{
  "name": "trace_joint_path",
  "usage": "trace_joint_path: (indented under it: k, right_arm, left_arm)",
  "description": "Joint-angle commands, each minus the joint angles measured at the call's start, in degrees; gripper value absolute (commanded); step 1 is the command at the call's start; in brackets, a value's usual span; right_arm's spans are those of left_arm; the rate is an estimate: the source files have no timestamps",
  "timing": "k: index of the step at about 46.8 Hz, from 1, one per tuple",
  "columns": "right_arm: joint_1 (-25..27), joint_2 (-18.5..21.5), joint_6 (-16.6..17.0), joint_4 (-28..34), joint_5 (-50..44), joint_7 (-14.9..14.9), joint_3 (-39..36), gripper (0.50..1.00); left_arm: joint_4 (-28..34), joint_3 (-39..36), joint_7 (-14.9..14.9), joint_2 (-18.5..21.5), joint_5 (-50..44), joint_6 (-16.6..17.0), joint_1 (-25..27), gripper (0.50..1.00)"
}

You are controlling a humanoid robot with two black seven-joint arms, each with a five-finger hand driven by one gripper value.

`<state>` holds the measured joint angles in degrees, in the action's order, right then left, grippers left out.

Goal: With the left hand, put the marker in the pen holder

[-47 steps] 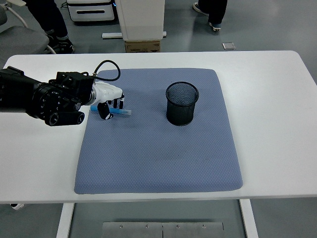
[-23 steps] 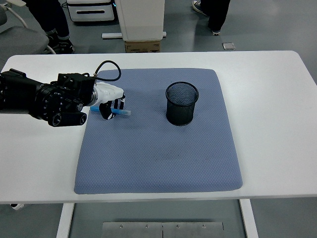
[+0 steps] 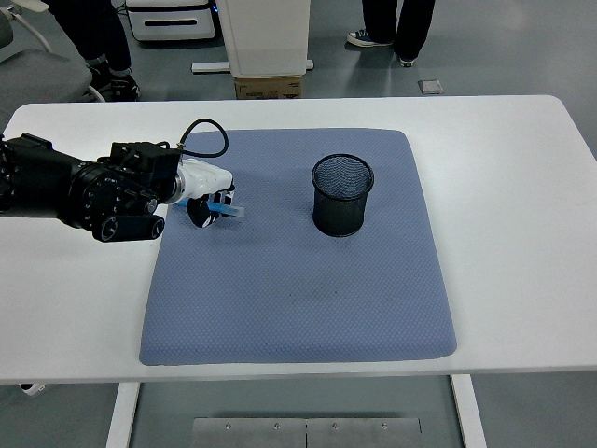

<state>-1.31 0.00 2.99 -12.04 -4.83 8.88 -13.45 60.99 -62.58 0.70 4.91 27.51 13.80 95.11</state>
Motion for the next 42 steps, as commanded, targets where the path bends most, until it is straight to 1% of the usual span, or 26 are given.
trace_joint_path:
  k: [1,6,7,12,17,23,42]
  right_arm:
    - [0.0,0.0,0.0,0.0,0.0,0.0,0.0,1.000]
    - [0.0,0.0,0.0,0.0,0.0,0.0,0.0,1.000]
    - [0.0,0.0,0.0,0.0,0.0,0.0,0.0,1.000]
    - [0.0,0.0,0.0,0.0,0.0,0.0,0.0,1.000]
    - [0.1,0.0,0.0,0.0,0.0,0.0,0.0,1.000]
    - [0.1,0.0,0.0,0.0,0.0,0.0,0.0,1.000]
    - [0.0,0.0,0.0,0.0,0.0,0.0,0.0,1.000]
  left_arm:
    - [-0.3,0.0,0.0,0.0,0.0,-0.1,0.2,0.500]
    - [-0.4,0.0,-0.1,0.0,0.0,-0.1,0.2,0.502]
    - [-0.4,0.0,-0.1,0.0,0.0,-0.1,0.2,0.519]
    - [-0.4,0.1,0.0,0.0,0.0,-0.1,0.2,0.566]
    - [-0.4,0.0,0.0,0.0,0.0,-0.1,0.3,0.569]
    - [-0.4,0.1,0.0,0.0,0.0,-0.2,0.3,0.596]
    - [-0.4,0.1,-0.1,0.0,0.0,-0.3,0.4,0.596]
